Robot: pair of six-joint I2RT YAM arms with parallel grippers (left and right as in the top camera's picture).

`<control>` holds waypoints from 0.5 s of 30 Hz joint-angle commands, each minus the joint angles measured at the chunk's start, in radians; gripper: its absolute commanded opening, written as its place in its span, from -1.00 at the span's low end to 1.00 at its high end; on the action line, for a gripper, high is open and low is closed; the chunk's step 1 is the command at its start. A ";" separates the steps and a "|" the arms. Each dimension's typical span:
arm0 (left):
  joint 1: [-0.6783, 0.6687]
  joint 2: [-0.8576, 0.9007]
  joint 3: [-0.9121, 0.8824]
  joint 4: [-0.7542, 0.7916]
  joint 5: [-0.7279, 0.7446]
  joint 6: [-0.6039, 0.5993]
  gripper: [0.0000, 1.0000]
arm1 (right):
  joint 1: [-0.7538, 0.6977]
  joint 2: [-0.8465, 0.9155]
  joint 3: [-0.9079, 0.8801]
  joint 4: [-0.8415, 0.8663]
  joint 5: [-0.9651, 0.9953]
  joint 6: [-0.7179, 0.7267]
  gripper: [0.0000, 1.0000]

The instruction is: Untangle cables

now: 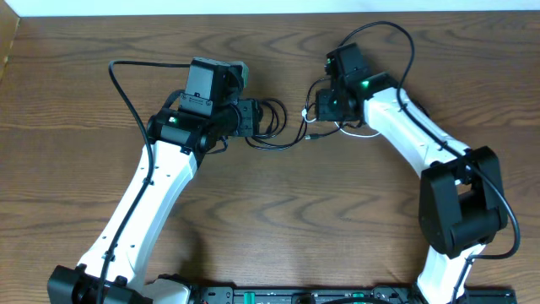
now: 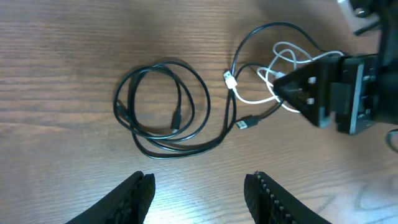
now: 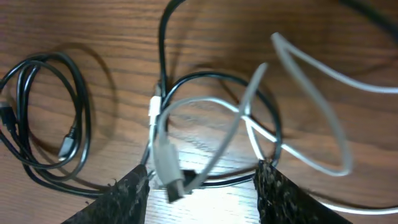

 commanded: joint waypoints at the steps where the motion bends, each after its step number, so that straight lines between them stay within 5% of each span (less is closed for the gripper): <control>1: -0.001 0.006 -0.003 0.001 0.021 0.014 0.04 | 0.039 0.011 -0.002 0.003 0.044 0.072 0.01; 8: -0.001 0.006 -0.003 -0.008 0.021 0.013 0.04 | 0.069 0.011 -0.005 0.000 0.060 0.089 0.03; 15: 0.000 0.006 -0.003 -0.014 0.021 0.013 0.05 | 0.069 0.011 -0.009 -0.001 0.060 0.089 -0.62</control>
